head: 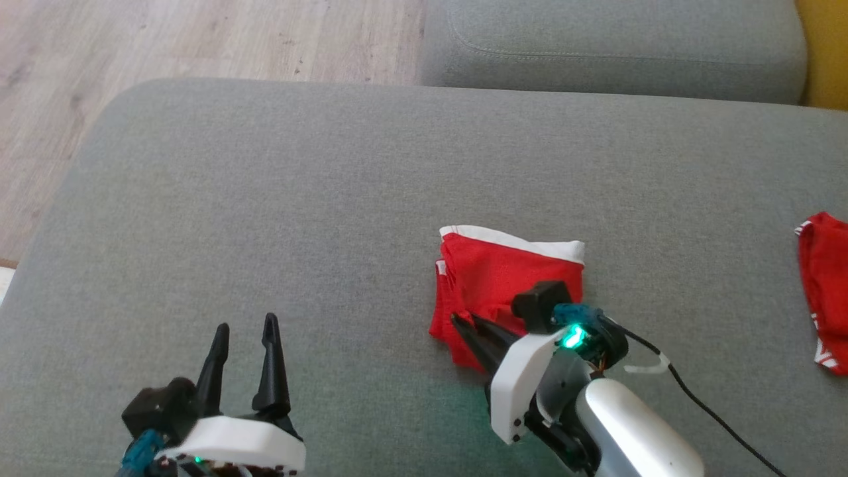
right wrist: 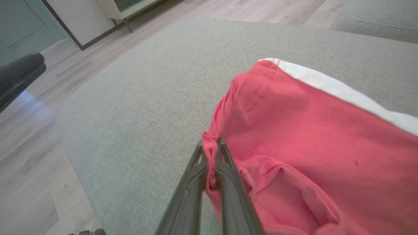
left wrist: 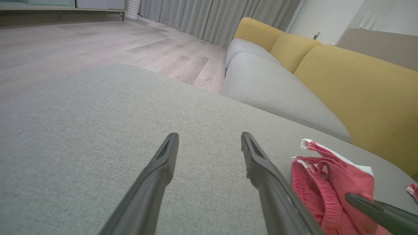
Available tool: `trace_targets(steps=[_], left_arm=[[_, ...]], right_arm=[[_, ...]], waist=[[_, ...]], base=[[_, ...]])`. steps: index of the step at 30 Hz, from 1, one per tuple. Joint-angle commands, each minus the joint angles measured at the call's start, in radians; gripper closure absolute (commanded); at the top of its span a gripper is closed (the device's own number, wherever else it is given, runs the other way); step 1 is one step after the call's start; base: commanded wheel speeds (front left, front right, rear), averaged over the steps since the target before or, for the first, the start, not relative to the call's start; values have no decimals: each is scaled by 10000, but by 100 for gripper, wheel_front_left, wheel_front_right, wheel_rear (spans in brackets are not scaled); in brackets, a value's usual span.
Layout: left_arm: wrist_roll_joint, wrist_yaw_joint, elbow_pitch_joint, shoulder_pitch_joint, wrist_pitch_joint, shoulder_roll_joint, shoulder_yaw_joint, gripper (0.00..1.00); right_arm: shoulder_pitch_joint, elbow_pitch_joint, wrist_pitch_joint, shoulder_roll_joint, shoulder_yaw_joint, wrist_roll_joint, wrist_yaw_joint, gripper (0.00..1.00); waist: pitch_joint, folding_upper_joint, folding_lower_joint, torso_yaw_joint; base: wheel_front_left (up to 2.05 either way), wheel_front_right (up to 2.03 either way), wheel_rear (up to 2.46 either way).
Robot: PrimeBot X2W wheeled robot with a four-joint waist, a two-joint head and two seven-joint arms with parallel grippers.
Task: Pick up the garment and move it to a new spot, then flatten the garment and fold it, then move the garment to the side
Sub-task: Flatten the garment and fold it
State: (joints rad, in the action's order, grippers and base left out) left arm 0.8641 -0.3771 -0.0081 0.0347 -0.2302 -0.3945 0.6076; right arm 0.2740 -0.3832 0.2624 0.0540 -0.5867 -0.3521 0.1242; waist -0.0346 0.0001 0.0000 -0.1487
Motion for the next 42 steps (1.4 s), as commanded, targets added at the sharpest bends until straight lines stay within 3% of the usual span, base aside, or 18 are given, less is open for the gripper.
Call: trace_targets(steps=[1, 12, 23, 24, 26, 27, 28, 30, 38, 42], left_arm=[[29, 33, -253, 387, -96, -75, -439, 0], [42, -5, -192, 301, -56, -57, -330, 0], [50, -52, -308, 156, -33, -85, -231, 0], [46, -51, -316, 157, -29, -82, -216, 0], [33, -44, -323, 176, -21, -71, -182, 0], [33, -44, -323, 176, -21, -71, -182, 0], [26, -38, -323, 189, -17, -62, -163, 0], [17, -27, -326, 210, -3, -52, -129, 0], [15, -18, -325, 292, 5, -72, -130, 0], [-1, 12, -282, 396, 0, -34, -106, 0]], right_arm=[[199, 413, -208, -37, -199, -102, 65, 0], [163, 776, -963, -37, 154, -127, 65, 0], [-167, 988, -1442, -25, 2222, 1001, 65, 0], [-163, 920, -1430, 18, 2329, 1145, 65, 7], [-154, 744, -1418, 112, 2547, 1358, 65, 53], [-154, 744, -1418, 112, 2547, 1358, 65, 53], [-163, 629, -1397, 159, 2642, 1415, 65, 65], [-193, 376, -1351, 273, 2782, 1479, 65, 100], [65, -784, -1254, 604, 2323, 1245, 65, 100], [594, -1594, -1210, 670, 1305, 810, 65, 100]], waist=[[5, -1, 0, 33], [235, -1, 0, 164], [364, -1, 0, 226], [355, -1, 0, 219], [327, -1, 0, 187], [327, -1, 0, 187], [319, -1, 0, 165], [294, -1, 0, 117], [52, -1, 0, -10], [-88, -1, 0, -54]], base=[[0, 0, 0], [0, 0, 0], [0, 0, 0], [0, 0, 0], [0, 0, 0], [0, 0, 0], [0, 0, 0], [0, 0, 0], [0, 0, 0], [0, 0, 0]])
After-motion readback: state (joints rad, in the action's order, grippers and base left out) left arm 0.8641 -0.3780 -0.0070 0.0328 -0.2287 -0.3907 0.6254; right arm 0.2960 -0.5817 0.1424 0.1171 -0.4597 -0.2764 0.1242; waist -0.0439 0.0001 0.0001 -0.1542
